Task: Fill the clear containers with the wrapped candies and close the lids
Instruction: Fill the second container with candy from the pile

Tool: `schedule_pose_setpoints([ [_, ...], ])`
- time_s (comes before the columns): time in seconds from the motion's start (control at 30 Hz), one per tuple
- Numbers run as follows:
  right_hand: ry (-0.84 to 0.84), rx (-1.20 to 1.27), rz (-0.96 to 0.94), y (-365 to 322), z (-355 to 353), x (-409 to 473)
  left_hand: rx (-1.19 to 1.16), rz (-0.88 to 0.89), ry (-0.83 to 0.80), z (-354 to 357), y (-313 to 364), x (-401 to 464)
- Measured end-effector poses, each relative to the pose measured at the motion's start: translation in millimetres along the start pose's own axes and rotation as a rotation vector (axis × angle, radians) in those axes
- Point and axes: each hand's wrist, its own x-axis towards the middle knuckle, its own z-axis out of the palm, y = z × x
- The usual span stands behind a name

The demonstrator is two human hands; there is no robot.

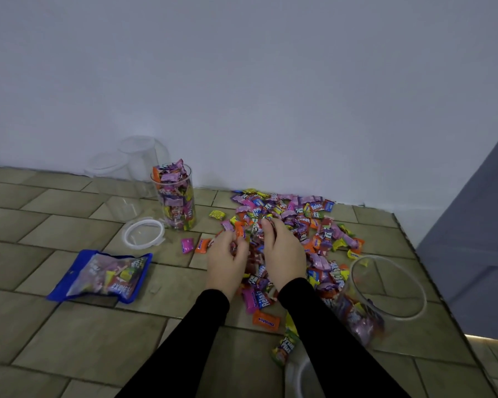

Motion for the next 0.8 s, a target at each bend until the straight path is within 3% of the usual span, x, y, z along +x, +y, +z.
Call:
schedule_pose_setpoints([
  [0.4, 0.065, 0.075, -0.071, -44.2, -56.8, 15.3, -0.179, -0.047, 0.094, -4.8, 58.0, 24.9],
  [0.8, 0.238, 0.353, -0.081, -33.1, -141.0, 19.2, -0.479, 0.04, -0.018, 11.7, 139.1, 10.2],
])
